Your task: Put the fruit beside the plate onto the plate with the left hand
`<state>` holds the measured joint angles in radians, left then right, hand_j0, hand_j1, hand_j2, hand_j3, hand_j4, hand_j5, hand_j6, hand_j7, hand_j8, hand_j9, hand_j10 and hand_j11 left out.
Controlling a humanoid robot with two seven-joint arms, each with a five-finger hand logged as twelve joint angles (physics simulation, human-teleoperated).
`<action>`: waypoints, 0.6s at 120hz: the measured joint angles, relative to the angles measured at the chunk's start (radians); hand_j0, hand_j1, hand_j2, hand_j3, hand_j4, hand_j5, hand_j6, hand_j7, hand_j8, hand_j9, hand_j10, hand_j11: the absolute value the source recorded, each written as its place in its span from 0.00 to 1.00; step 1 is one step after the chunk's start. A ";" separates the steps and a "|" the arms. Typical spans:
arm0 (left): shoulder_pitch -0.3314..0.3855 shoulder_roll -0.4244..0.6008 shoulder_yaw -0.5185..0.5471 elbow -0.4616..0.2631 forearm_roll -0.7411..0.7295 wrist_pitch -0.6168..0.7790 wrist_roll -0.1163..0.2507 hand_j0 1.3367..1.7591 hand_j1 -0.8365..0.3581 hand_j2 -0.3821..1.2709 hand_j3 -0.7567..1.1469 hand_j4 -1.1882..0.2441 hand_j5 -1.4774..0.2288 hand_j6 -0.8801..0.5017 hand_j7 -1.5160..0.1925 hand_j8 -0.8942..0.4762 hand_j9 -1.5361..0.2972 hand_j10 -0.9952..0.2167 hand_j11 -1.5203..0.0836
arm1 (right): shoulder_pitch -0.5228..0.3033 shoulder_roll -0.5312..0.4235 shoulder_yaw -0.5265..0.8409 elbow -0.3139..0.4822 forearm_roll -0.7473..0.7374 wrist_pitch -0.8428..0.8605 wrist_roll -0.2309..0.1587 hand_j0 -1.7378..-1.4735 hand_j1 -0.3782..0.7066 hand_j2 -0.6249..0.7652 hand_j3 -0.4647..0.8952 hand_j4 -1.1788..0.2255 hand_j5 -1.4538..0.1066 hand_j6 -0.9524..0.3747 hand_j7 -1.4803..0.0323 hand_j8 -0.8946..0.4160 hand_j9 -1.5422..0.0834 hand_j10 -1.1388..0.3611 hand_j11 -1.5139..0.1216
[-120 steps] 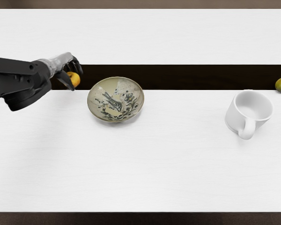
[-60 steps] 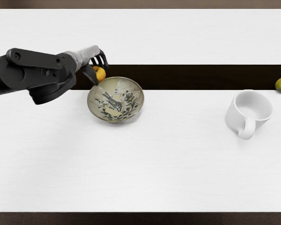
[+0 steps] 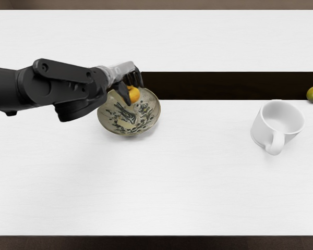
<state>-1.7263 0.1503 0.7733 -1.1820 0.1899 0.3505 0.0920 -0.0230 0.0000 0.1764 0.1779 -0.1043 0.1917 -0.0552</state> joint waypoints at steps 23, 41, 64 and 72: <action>0.022 0.000 -0.003 -0.001 -0.001 -0.006 -0.001 0.76 0.43 0.47 0.40 0.39 0.38 0.24 0.40 0.28 0.39 0.30 0.43 | 0.000 0.000 0.000 0.000 0.000 0.000 0.000 0.30 0.03 0.45 0.34 0.84 0.93 0.72 0.98 0.68 0.95 0.76 0.93; 0.024 0.000 -0.003 0.000 -0.002 -0.006 -0.001 0.76 0.46 0.42 0.40 0.43 0.42 0.25 0.44 0.31 0.43 0.35 0.48 | 0.000 0.000 0.000 0.000 0.000 0.000 0.000 0.30 0.03 0.45 0.34 0.84 0.93 0.72 0.98 0.68 0.95 0.76 0.93; 0.024 0.002 -0.003 0.000 -0.004 -0.007 -0.005 0.76 0.78 0.31 0.40 0.67 0.69 0.48 0.71 0.52 0.68 0.63 0.76 | 0.000 0.000 0.000 0.000 0.000 0.000 0.000 0.30 0.03 0.45 0.34 0.84 0.93 0.72 0.98 0.68 0.95 0.76 0.93; 0.024 0.003 -0.003 0.001 -0.004 -0.007 -0.006 0.76 0.84 0.29 0.40 0.72 0.74 0.53 0.76 0.56 0.72 0.69 0.81 | 0.000 0.000 0.000 0.000 0.000 0.000 0.000 0.30 0.03 0.45 0.34 0.84 0.93 0.72 0.98 0.68 0.95 0.76 0.93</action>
<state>-1.7027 0.1529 0.7701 -1.1814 0.1858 0.3438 0.0863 -0.0230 0.0000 0.1764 0.1779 -0.1043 0.1917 -0.0552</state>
